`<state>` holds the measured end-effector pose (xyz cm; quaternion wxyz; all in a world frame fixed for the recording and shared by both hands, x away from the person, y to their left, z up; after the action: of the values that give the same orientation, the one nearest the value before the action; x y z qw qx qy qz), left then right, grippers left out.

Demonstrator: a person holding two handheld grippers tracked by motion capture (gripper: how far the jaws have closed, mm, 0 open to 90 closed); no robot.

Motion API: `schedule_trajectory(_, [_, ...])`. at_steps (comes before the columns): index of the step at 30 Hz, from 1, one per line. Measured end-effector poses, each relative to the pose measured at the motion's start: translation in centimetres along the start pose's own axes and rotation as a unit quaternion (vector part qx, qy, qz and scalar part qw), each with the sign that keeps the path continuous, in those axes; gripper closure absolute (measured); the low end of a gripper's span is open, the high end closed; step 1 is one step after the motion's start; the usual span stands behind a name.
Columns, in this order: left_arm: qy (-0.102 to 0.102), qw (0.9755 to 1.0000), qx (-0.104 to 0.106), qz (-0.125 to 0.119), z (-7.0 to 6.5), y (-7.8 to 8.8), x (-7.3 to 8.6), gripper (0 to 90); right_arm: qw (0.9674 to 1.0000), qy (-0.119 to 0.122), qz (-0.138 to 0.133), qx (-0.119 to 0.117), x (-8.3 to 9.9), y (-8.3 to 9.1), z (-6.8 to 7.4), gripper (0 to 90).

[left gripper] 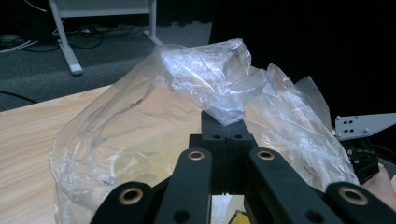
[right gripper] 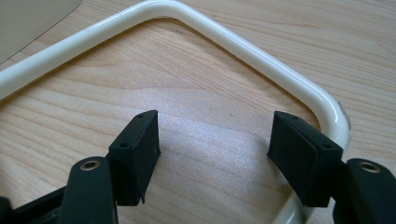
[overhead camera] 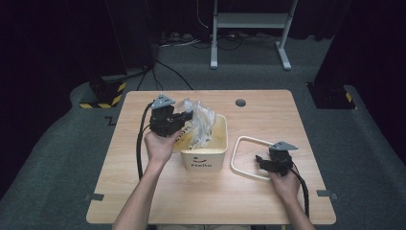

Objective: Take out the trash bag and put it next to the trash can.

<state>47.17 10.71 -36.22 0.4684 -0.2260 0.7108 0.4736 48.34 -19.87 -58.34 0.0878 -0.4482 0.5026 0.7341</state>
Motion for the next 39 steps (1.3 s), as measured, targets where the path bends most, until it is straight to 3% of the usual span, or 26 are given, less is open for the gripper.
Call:
schedule_trajectory(15, [0.016, 0.9995, -0.003, -0.029, 1.0, 1.8, -1.6, 89.9, 1.0, 0.0, 0.0, 0.001, 0.0, 0.0, 0.0, 33.1])
schedule_trajectory(39, [0.04, 0.9971, -0.024, -0.06, 3.6, 4.5, -3.0, 90.0, 1.0, -0.001, 0.0, 0.001, 0.0, 0.0, 0.0, 33.0])
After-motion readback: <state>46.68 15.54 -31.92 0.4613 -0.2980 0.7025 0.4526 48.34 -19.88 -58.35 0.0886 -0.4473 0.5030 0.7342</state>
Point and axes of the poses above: each handheld gripper's, and its own axes: y roughly backward along the jaws, x roughly out of its underside, z roughly to its left, the point moved 9 cm from there along -y, roughly forward along the jaws, and after that the axes turned 9 degrees about -x, right-handed, at the moved point
